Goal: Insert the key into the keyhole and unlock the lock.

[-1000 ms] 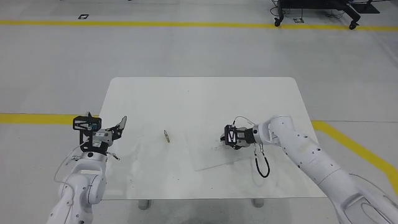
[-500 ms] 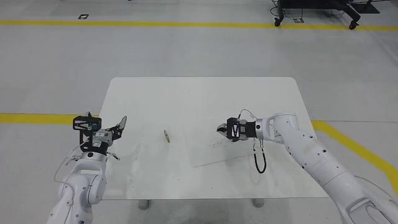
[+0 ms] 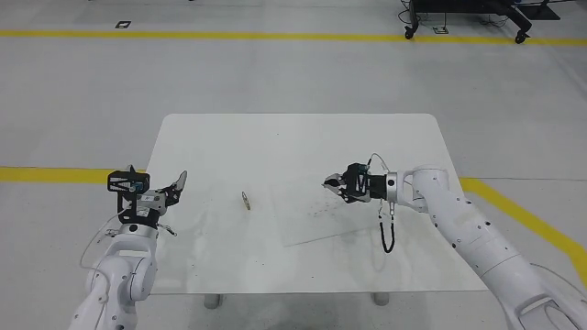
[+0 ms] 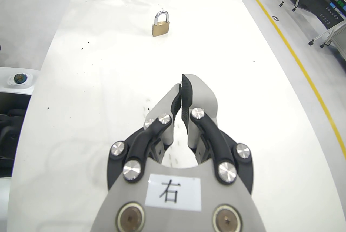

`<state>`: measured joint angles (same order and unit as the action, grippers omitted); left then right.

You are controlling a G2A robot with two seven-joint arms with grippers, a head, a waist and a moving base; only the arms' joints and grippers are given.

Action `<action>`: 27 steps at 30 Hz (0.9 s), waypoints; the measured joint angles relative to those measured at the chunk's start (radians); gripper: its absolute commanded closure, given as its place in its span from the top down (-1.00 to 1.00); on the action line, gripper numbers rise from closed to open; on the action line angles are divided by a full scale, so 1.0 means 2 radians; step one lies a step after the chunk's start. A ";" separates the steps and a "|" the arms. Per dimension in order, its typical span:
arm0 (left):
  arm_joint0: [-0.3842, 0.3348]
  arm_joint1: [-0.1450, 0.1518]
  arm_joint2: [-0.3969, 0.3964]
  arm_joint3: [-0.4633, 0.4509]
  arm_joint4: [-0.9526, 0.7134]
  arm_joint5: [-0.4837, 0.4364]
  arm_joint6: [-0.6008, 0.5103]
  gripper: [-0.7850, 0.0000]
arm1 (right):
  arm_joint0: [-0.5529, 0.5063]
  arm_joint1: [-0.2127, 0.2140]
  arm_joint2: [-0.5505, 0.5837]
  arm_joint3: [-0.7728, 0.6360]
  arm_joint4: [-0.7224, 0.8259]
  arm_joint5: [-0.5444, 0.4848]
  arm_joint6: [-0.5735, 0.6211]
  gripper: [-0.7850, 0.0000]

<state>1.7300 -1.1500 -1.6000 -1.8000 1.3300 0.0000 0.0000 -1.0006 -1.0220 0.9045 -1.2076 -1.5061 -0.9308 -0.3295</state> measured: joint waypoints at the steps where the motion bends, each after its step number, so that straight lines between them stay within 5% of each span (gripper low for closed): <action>1: 0.000 0.000 0.000 0.000 0.000 0.000 0.000 1.00 | -0.002 0.000 0.000 -0.002 0.003 -0.002 -0.004 -1.00; 12: 0.000 0.000 0.000 0.000 0.000 0.000 0.000 1.00 | -0.020 0.005 0.006 0.036 0.033 -0.034 -0.259 -1.00; 24: 0.000 0.000 0.002 0.000 -0.001 -0.002 0.000 1.00 | -0.022 0.005 0.006 0.030 0.050 -0.035 -0.245 -1.00; 27: -0.011 -0.002 0.017 0.003 -0.054 -0.059 -0.002 1.00 | -0.022 0.001 0.002 0.022 0.094 -0.041 -0.239 -1.00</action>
<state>1.7075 -1.1543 -1.5660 -1.7949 1.2225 -0.1182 -0.0031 -1.0440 -1.0198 0.9085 -1.1640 -1.3182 -1.0120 -0.8082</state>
